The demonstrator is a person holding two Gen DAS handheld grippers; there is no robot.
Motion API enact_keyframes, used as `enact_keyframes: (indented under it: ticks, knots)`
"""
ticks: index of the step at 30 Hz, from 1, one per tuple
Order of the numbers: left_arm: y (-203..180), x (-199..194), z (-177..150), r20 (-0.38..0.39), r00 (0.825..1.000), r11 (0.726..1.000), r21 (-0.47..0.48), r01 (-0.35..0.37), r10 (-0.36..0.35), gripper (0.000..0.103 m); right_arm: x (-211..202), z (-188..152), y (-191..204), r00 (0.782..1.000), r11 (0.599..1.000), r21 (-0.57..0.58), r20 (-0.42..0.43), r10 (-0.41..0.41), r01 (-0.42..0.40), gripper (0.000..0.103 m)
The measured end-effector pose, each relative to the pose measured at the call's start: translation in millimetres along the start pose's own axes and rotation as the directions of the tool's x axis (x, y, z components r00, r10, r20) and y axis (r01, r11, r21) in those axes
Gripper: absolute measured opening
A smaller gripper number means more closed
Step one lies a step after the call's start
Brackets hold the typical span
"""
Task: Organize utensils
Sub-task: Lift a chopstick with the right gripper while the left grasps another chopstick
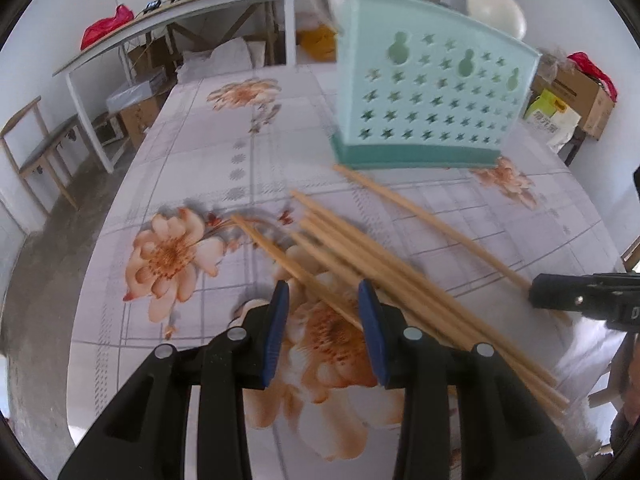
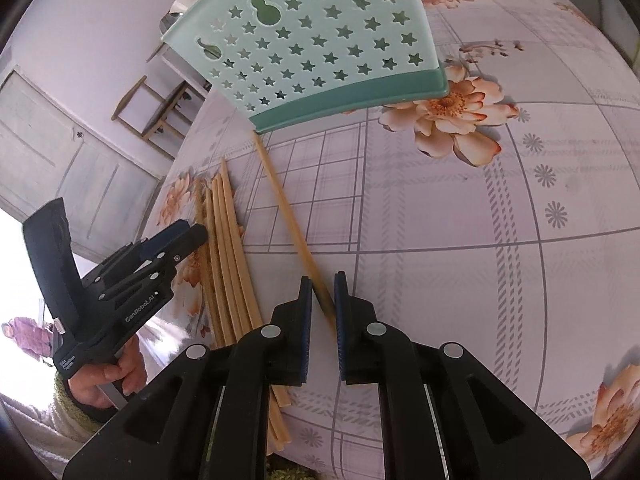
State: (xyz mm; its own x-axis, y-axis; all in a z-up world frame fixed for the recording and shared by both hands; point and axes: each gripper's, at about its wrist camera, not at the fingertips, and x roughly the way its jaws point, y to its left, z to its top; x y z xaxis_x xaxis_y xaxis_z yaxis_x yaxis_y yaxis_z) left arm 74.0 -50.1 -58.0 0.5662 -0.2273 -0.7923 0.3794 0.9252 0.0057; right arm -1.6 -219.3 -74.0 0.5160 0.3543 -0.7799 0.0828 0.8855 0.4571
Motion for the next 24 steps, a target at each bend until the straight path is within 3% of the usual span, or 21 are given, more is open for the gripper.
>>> enact_keyframes:
  ticks: [3, 10, 17, 21, 24]
  knots:
    - [6, 0, -2, 0.005, 1.0, 1.0, 0.014, -0.022, 0.022, 0.034, -2, -1, -2, 1.0, 1.0, 0.002, 0.002, 0.004, -0.004, 0.009]
    - [17, 5, 5, 0.018, 1.0, 0.999, 0.044, -0.026, 0.026, 0.013, -5, -2, -2, 1.0, 1.0, -0.01, 0.004, -0.005, 0.005, 0.009]
    - [28, 1, 2, -0.024, 1.0, 0.999, 0.052, 0.001, 0.0, 0.011, -8, -3, 2, 0.998, 0.997, -0.068, -0.036, -0.043, 0.04, 0.01]
    - [30, -1, 1, -0.049, 0.999, 0.999, 0.034, 0.013, -0.012, 0.011, -9, 4, 13, 0.996, 0.988, -0.141, -0.042, -0.074, 0.067, 0.028]
    - [33, 1, 5, -0.06, 0.998, 1.0, 0.007, 0.026, -0.025, 0.012, -5, 14, 24, 0.995, 0.976, -0.199, -0.032, -0.094, 0.086, 0.028]
